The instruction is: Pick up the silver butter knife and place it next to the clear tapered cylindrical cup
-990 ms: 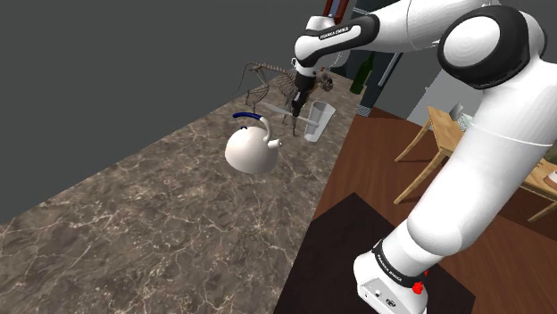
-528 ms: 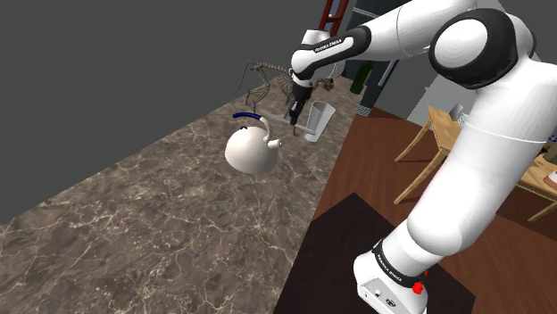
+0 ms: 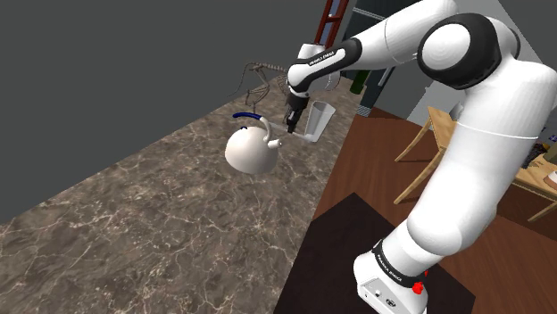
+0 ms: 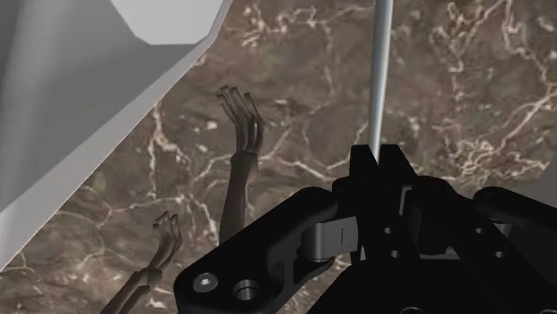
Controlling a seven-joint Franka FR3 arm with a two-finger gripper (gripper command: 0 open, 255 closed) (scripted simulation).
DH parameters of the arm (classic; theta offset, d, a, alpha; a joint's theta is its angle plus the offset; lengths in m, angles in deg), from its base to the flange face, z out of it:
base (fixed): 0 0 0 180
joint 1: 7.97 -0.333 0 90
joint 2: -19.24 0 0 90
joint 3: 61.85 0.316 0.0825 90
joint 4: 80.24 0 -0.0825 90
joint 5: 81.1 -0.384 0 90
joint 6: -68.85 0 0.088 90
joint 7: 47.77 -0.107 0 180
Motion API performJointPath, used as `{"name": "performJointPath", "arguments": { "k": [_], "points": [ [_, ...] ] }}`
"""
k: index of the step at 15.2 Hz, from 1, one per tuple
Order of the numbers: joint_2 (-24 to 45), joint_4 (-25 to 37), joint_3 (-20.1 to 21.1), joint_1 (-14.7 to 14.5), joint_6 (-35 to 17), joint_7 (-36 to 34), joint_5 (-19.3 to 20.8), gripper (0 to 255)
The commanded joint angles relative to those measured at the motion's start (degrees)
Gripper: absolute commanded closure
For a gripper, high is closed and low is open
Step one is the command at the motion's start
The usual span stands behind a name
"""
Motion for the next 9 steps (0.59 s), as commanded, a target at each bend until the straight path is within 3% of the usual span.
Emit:
{"name": "performJointPath", "arguments": {
  "k": [1, 9],
  "points": [
    [0.99, -0.26, 0.02, 0.00, -1.28, -0.03, -0.03, 255],
    [1.72, -0.50, 0.11, 0.08, -2.26, -0.05, -0.03, 255]
  ]
}}
